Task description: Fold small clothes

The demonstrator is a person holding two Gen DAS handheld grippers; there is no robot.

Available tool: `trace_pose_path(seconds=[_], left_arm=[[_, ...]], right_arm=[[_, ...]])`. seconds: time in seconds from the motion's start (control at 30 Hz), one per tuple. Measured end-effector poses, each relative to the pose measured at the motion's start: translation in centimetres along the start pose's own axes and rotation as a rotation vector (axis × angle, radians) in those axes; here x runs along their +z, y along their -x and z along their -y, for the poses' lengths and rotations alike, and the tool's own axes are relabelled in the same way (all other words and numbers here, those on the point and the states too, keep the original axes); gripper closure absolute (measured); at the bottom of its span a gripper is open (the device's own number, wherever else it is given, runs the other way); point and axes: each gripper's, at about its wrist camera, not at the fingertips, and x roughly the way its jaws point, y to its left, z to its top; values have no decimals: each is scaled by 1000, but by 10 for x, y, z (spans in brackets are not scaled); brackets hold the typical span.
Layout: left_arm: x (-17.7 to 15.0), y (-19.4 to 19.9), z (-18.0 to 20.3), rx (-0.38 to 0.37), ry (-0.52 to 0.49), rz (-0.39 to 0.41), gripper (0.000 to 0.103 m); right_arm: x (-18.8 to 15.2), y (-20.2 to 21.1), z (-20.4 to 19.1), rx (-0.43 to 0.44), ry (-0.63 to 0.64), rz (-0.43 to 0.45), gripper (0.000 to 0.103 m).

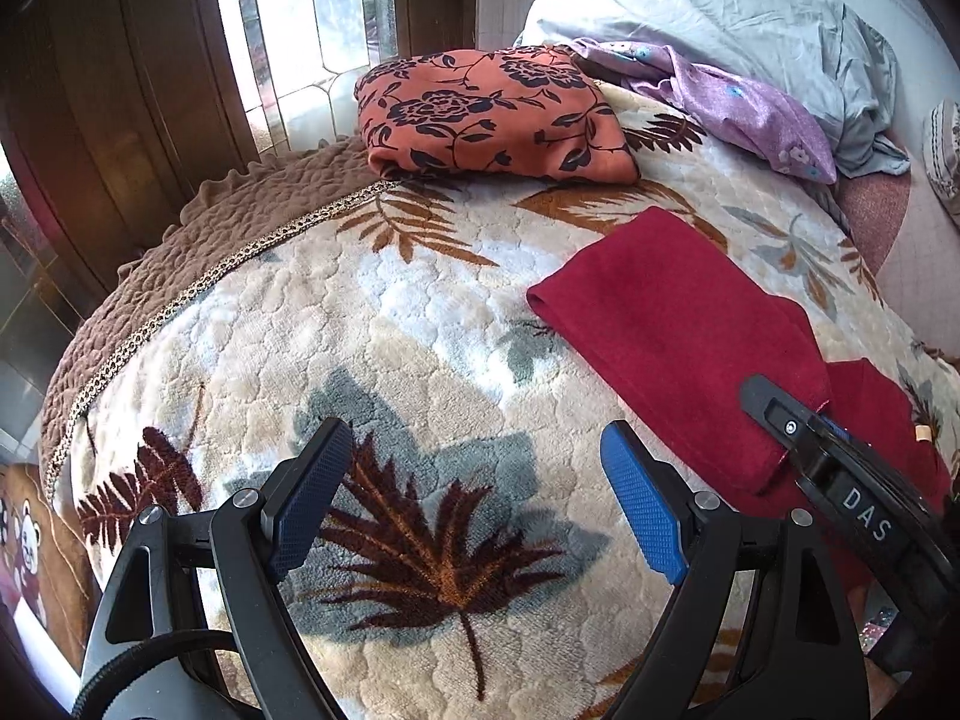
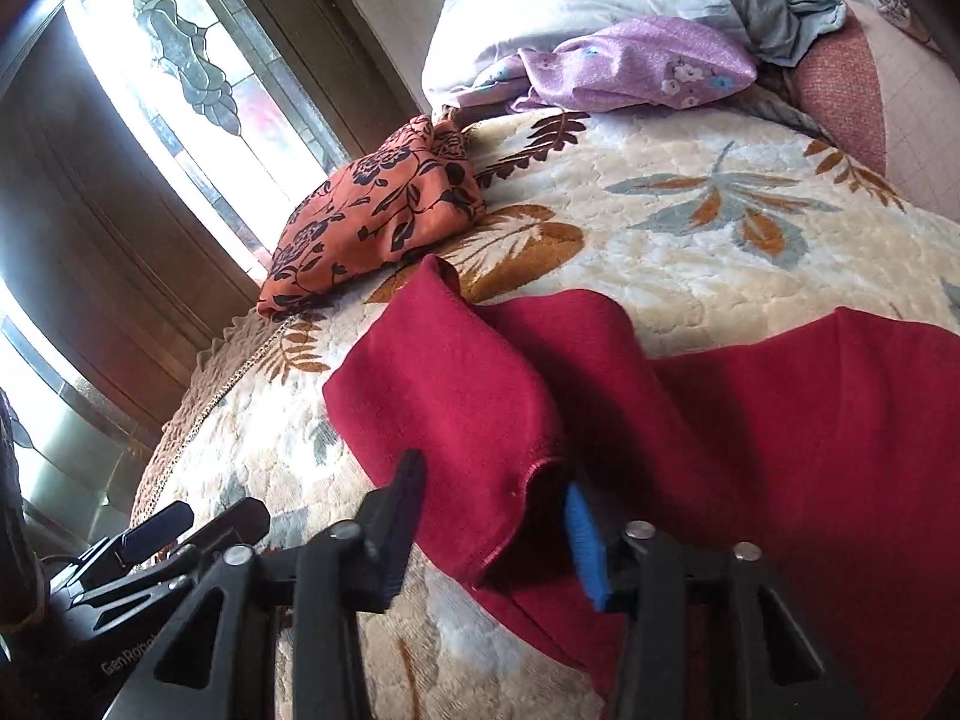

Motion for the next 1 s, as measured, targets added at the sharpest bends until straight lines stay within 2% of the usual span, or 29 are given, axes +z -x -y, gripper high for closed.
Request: trace_pose_path(seconds=[0.03,0.07,0.13,0.27,0.43,0.53,0.7,0.9,1.0], left_arm=[[0,0,0,2,-1,-1,17],[1,0,1,3,-1,-2,17],[1,1,0,8,1,2,17],[3,6,-1,11,14,23,17],[1,13,6,11,4,41,17],[-3,17,16,5,-23,49,17],[-13,21,42,-6,-92,63,17],[-26,22,76,-31,-177,67,17],[-32,19,89,-45,-210,54,17]], right_arm=[[1,-3,-2,-10,6,8,74],[2,-5,-3,-19,10,14,86],[5,-5,-1,-27,3,11,95],[11,42,-2,-10,19,91,97],[17,135,15,-8,19,205,97],[11,191,37,-38,13,248,97],[-16,256,90,-222,0,250,97],[-50,274,179,-440,-168,174,97],[-67,271,211,-513,-225,119,97]])
